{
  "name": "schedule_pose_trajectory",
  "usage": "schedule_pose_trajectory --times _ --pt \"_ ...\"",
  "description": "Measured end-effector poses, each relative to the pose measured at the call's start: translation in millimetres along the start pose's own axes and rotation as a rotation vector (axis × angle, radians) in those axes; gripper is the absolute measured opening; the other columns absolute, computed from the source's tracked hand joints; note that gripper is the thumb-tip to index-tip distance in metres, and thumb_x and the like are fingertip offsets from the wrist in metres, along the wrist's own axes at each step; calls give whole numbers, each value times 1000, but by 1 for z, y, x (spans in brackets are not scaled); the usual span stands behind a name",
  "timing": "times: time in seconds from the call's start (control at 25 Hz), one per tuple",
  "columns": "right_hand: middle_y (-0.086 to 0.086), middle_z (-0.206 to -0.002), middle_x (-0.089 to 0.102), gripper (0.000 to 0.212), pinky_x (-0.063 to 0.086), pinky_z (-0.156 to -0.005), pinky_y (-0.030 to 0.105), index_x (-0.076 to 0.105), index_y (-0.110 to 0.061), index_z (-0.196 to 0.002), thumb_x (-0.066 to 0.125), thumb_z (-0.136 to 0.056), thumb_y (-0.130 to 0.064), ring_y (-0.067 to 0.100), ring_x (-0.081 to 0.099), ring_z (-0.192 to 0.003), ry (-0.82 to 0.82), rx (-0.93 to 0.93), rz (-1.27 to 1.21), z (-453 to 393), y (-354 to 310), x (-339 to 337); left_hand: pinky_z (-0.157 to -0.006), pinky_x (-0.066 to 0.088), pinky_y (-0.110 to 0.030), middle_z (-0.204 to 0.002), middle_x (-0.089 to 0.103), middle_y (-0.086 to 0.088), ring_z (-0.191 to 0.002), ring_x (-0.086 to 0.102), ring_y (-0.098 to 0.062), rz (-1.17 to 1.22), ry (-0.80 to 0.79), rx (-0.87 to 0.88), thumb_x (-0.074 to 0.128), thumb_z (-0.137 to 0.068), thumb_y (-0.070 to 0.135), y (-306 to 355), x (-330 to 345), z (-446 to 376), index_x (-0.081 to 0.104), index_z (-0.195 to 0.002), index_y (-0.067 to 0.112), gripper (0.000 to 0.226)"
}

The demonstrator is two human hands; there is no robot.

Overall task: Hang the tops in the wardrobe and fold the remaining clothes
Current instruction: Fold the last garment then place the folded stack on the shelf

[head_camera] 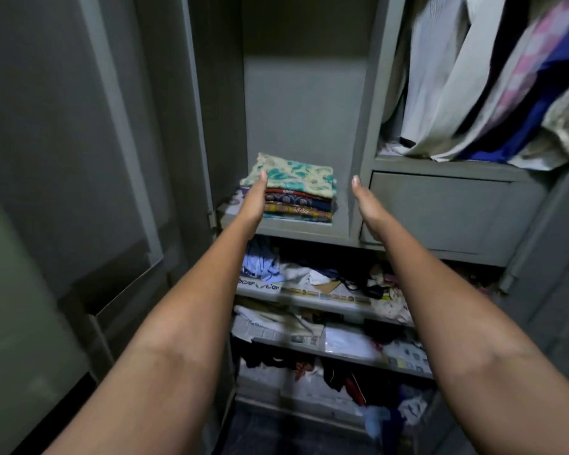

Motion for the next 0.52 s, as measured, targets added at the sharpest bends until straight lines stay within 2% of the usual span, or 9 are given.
schedule_pose_trajectory --times 0.12,0.16,0.2,0.28,0.32,0.44,0.52 --pt "4 -158 20 94 15 -118 43 21 -15 -152 34 -83 -78 23 21 -144 -33 161 -4 47 51 9 -119 15 -42 -155 29 7 -142 25 -12 -29 45 -128 38 -56 96 -41 -9 57 31 -148 31 113" --pt "3 -158 21 101 17 -117 44 21 -17 -152 35 -77 -83 24 22 -144 -54 217 -2 65 71 14 -119 15 -44 -156 26 5 -144 23 -14 -33 47 -188 36 -59 96 -51 -9 84 29 -149 30 112" --pt "4 -158 22 102 19 -117 43 20 -16 -152 36 -77 -83 25 23 -143 -69 255 4 91 79 21 -119 13 -45 -158 22 3 -145 19 -17 -46 55 -252 33 -66 92 -63 -8 109 24 -150 28 106" --pt "7 -158 19 85 18 -114 40 17 -12 -152 32 -90 -68 27 21 -144 -62 311 9 135 104 30 -119 11 -43 -159 16 2 -146 15 -19 -52 38 -322 26 -82 81 -90 -2 153 18 -152 25 90" --pt "7 -159 15 80 18 -114 41 14 -12 -153 30 -94 -63 28 18 -145 -70 367 14 155 117 33 -117 12 -43 -159 17 2 -146 16 -19 -72 15 -353 25 -82 81 -102 0 170 18 -152 26 89" --pt "4 -160 8 88 17 -114 45 7 -17 -154 30 -88 -71 28 13 -146 -142 477 2 186 152 39 -116 14 -46 -158 18 2 -146 16 -21 -85 -28 -424 22 -82 81 -122 2 194 20 -152 26 88" --pt "5 -160 10 89 15 -115 41 10 -13 -153 31 -88 -70 26 13 -146 -56 420 39 177 137 21 -115 16 -45 -158 20 -1 -145 20 -23 -87 -39 -414 21 -89 72 -106 9 177 21 -151 20 81"
Point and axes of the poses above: each hand's wrist, its own z-axis away from the middle knuckle, its own x-axis out of the palm, y = z × x, the point moved 7 cm from there along -z, towards the middle knuckle
